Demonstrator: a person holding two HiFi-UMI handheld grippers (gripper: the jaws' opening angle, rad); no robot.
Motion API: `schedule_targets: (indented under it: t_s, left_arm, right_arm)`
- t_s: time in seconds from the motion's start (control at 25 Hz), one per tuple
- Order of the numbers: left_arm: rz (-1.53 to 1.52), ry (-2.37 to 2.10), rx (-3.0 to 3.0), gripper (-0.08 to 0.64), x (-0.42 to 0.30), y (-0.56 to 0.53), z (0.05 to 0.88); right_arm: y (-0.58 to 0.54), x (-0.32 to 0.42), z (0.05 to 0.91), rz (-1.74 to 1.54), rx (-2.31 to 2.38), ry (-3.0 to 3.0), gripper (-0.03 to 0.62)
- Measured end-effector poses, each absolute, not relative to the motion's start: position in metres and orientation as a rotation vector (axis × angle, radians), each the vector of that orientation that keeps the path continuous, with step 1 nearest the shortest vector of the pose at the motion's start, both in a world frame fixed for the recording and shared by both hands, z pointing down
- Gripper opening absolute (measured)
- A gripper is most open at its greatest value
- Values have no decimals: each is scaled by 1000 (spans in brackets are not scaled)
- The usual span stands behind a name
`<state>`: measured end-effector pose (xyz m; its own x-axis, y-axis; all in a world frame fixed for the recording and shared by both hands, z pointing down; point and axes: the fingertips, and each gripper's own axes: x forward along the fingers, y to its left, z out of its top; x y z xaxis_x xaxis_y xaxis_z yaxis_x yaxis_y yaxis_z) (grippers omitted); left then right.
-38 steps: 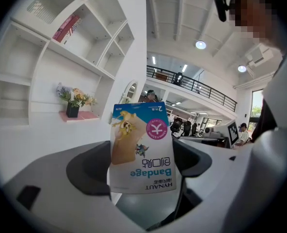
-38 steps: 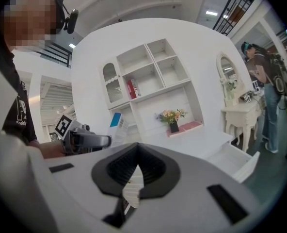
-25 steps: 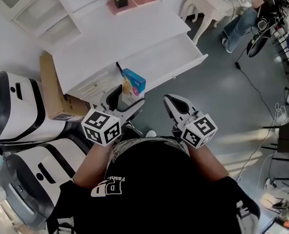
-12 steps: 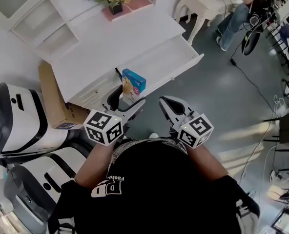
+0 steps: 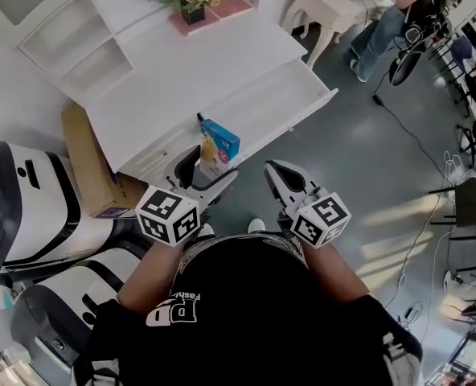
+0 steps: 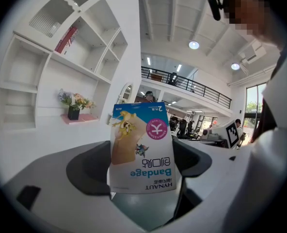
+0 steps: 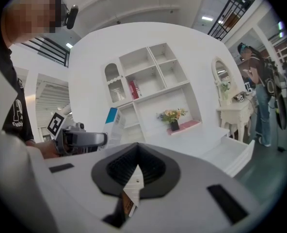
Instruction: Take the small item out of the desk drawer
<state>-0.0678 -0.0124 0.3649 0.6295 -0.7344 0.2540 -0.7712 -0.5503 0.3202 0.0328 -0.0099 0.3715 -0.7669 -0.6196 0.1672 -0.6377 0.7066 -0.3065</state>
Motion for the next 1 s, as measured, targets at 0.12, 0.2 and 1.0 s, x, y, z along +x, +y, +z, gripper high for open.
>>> schedule_targets:
  t_s: [0.12, 0.2, 1.0]
  left_arm:
    - [119, -1181, 2454, 408, -76, -8, 367]
    - [115, -1174, 2452, 408, -80, -6, 368]
    - [123, -1159, 2454, 408, -94, 4, 373]
  right_arm:
    - [-6, 25, 371, 527, 1059, -2842, 8]
    - [-3, 21, 371, 519, 1057, -2833, 8]
    - [13, 3, 380, 518, 1057, -2810, 7]
